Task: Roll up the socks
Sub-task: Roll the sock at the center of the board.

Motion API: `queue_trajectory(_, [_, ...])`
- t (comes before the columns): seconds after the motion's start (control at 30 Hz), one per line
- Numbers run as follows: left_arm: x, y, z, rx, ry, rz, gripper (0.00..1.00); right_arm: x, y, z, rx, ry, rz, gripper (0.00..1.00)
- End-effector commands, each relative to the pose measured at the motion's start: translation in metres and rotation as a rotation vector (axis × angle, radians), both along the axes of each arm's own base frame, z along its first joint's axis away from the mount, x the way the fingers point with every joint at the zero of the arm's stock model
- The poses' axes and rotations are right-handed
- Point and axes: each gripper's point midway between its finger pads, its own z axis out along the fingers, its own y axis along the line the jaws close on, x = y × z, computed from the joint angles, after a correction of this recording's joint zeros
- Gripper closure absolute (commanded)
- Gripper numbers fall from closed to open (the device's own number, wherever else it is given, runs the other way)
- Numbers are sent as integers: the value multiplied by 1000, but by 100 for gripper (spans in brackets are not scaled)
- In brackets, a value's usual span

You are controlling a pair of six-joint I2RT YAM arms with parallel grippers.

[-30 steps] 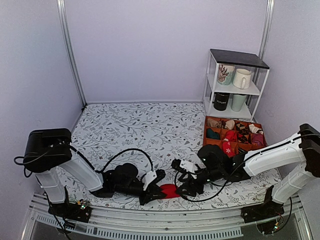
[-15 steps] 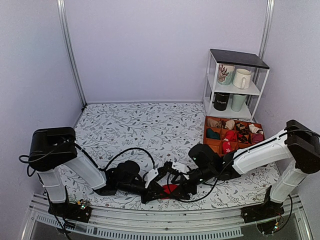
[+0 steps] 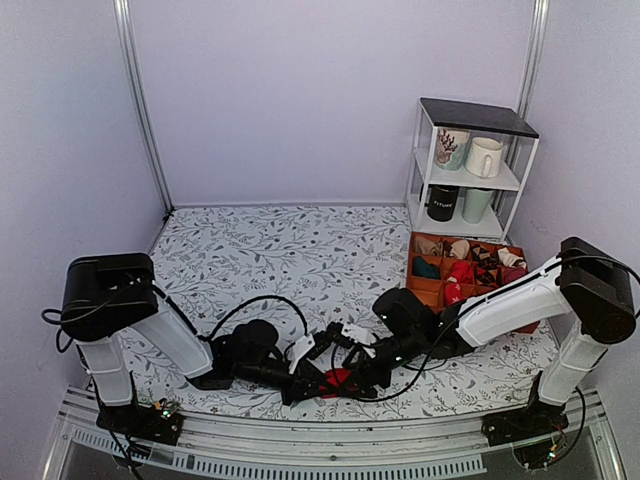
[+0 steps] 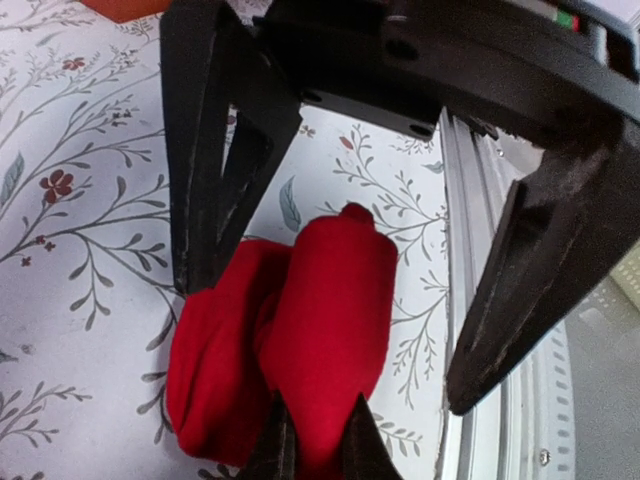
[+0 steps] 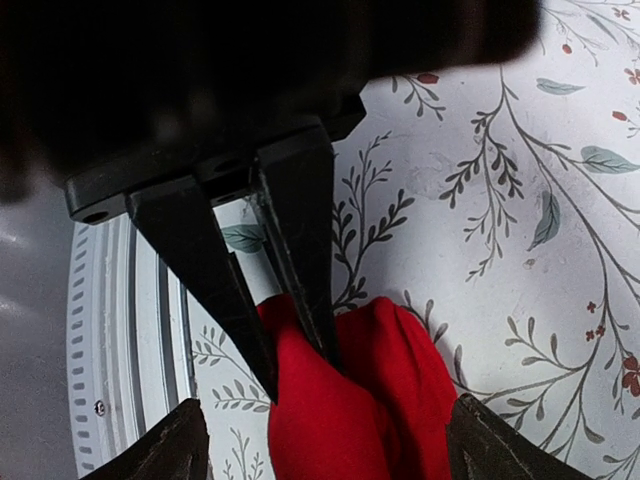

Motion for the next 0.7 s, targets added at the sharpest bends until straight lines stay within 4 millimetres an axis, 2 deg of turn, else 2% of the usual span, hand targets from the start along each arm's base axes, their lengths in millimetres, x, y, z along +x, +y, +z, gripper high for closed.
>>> queue_trajectory(0.0, [-29,66,-89,371,121,-19,100,17,-18,-27,-128,-14,-135,16])
queue_trajectory(0.2, [-29,65,-88,370,119,-26,100,32,-17,4,-83,-105,-182,5])
queue_trajectory(0.27, [-28,64,-88,368,119,-24,100,32,-16,17,-53,-122,-170,0])
queue_trajectory(0.37, [-28,63,-87,363,119,-26,100,27,-15,26,-20,-109,-145,0])
queue_trajectory(0.47, [-31,68,-97,392,136,-27,100,18,-15,20,-19,-54,-105,0])
queue_trajectory(0.6, [-31,67,-97,390,135,-29,100,6,-15,-4,-50,40,-61,0])
queue_trajectory(0.67, [-32,68,-98,393,137,-30,100,2,-13,-9,-55,75,-51,1])
